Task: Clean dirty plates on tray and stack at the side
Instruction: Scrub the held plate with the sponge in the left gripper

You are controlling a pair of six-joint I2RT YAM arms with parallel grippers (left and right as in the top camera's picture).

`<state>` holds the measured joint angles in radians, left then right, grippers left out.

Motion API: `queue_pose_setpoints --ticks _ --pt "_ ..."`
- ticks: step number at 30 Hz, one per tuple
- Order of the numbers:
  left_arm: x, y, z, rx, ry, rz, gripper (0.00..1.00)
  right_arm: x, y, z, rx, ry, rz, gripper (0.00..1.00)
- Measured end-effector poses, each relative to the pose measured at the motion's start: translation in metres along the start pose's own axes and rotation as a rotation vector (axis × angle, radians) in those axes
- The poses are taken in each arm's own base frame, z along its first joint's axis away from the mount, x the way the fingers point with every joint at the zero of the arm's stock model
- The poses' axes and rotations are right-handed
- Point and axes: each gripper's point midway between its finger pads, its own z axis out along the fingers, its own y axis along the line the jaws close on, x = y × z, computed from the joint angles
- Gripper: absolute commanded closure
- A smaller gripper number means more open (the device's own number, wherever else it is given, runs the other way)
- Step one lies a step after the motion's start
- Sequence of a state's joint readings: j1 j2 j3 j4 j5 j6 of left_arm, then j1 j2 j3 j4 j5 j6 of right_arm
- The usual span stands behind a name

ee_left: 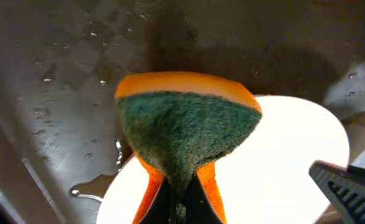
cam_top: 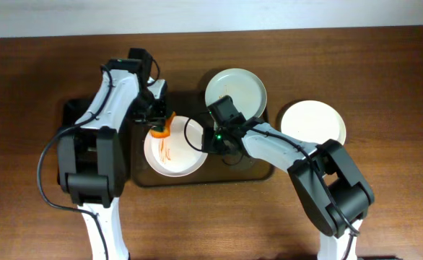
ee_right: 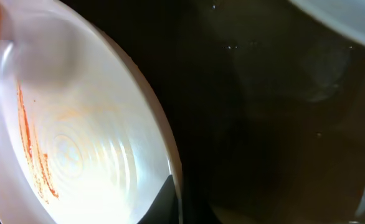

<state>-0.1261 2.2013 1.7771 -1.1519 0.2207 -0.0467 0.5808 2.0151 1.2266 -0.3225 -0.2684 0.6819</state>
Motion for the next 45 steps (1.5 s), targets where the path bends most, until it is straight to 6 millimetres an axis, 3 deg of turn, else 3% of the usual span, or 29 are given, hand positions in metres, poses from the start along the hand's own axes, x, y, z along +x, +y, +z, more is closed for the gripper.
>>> queue_pose_setpoints --ticks 5,10,14,16,17,22,31,35,40,42,45 --pt "0.028 0.010 0.031 -0.097 0.053 -0.095 1.00 0.002 0.002 0.001 -0.011 0.010 -0.003 0.96" --pt "0.058 0.017 0.034 -0.136 0.084 -0.172 1.00 0.003 0.005 0.001 -0.022 0.015 -0.014 0.96" --pt "0.096 -0.004 0.036 0.024 0.238 -0.069 1.00 0.003 0.005 0.002 -0.024 0.015 -0.016 0.96" --pt "0.133 -0.024 0.042 0.175 0.390 0.003 1.00 0.003 0.005 0.002 -0.024 0.014 -0.018 0.96" --pt "0.136 -0.028 0.043 0.209 0.401 0.021 1.00 0.003 0.005 0.002 -0.024 0.013 -0.018 0.96" --pt "0.118 -0.036 0.050 0.261 0.312 0.052 1.00 -0.002 0.002 0.002 -0.012 -0.004 -0.015 0.96" --pt "0.007 0.024 0.031 -0.236 -0.212 -0.322 1.00 -0.011 0.003 0.001 -0.014 -0.032 0.044 0.96" --pt "-0.002 0.030 0.028 -0.276 -0.232 -0.283 1.00 -0.010 0.004 0.002 -0.013 -0.025 0.047 0.96" --pt "-0.016 0.016 0.029 -0.118 -0.197 -0.026 1.00 -0.008 0.004 0.003 -0.016 -0.015 0.058 0.96" --pt "-0.012 0.006 0.030 -0.030 -0.168 0.083 1.00 -0.008 0.003 0.003 -0.014 -0.014 0.058 0.96" --pt "0.011 -0.024 0.037 0.148 -0.077 0.221 1.00 -0.007 0.002 0.003 -0.010 -0.011 0.052 0.96"
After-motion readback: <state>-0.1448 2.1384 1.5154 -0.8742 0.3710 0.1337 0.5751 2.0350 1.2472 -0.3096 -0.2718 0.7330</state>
